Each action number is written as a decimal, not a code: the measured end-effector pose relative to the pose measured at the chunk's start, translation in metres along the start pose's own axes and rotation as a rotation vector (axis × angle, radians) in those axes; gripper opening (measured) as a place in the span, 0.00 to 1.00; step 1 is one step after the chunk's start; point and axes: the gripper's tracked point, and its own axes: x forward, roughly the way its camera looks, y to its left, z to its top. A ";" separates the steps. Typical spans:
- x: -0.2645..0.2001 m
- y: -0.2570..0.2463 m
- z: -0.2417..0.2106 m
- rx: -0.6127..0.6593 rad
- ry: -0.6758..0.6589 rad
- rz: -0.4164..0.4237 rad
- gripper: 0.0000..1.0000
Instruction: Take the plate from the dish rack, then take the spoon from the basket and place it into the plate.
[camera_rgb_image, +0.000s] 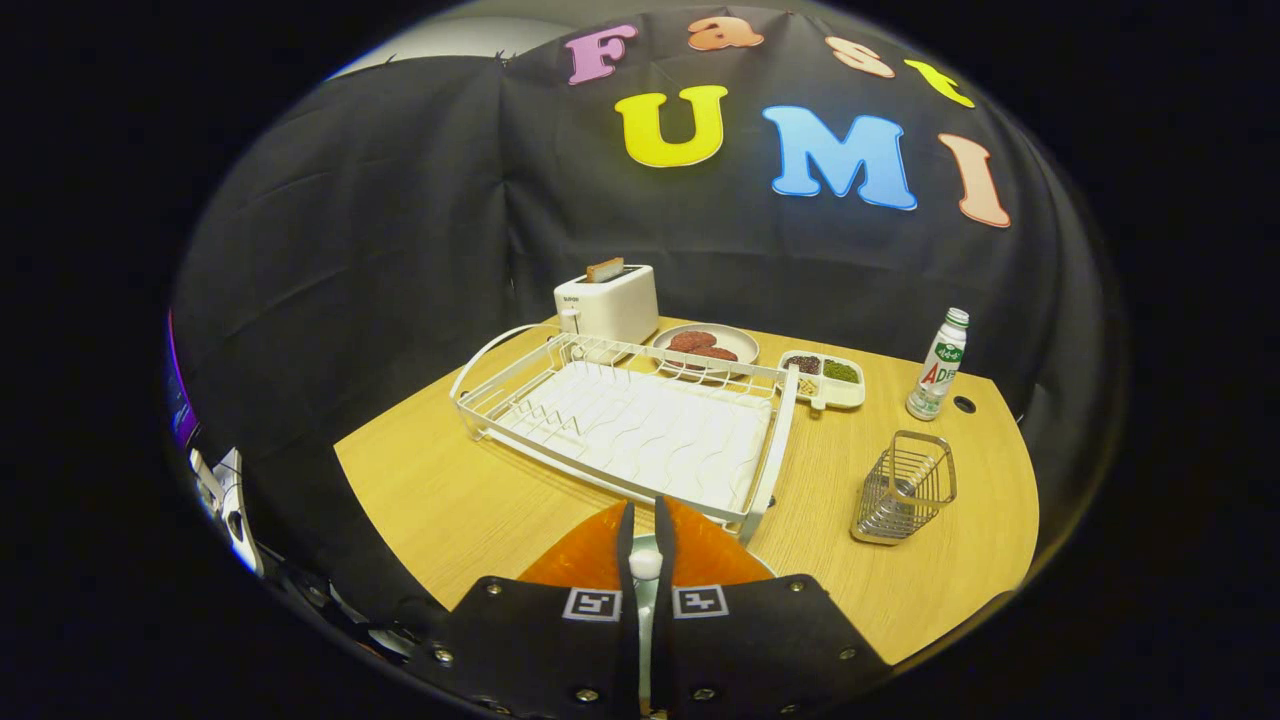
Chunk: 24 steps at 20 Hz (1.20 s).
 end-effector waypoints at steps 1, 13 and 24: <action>0.003 0.003 -0.001 0.002 0.011 0.005 0.06; -0.006 -0.032 0.025 -0.010 -0.022 -0.058 0.18; -0.116 -0.156 0.142 0.105 -0.358 -0.348 0.21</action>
